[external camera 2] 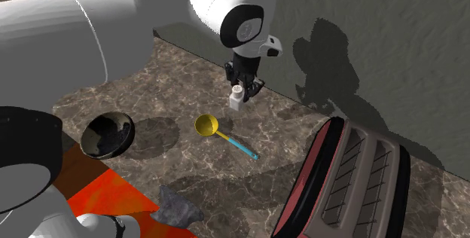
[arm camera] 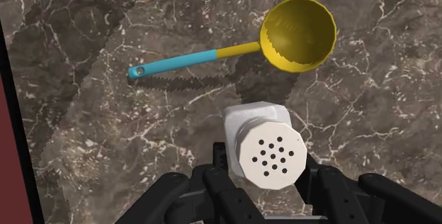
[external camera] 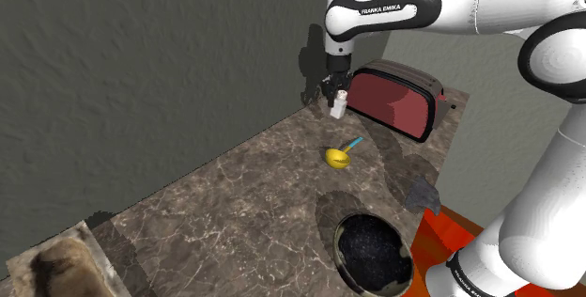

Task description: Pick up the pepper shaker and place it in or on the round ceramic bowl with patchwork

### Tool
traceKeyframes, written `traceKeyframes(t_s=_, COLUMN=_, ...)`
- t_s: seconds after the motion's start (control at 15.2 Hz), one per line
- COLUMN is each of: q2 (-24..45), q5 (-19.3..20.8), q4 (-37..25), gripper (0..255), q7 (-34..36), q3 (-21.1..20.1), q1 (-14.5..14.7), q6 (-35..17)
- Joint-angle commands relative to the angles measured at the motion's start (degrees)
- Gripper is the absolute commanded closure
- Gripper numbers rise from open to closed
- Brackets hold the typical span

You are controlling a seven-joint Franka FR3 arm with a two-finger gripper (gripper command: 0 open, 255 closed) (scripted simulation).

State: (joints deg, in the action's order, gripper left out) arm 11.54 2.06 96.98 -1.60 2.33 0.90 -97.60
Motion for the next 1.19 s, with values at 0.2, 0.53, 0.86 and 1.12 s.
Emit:
traceKeyframes(t_s=0.2, q2=-0.35, q5=0.01, q4=-3.44, gripper=255, q7=-0.18, q3=0.02, q1=-0.02, q6=3.80)
traceKeyframes(t_s=0.53, q2=-4.54, q5=-0.04, q4=0.14, gripper=255, q7=1.33, q3=-0.61, q1=0.90, q6=4.46)
traceKeyframes(t_s=0.86, q2=-14.02, q5=-0.63, q4=11.73, gripper=255, q7=5.40, q3=-2.57, q1=3.04, q6=2.48)
traceKeyframes(t_s=1.12, q2=-21.00, q5=-1.67, q4=19.44, gripper=255, q7=8.80, q3=-4.50, q1=4.75, q6=1.81)
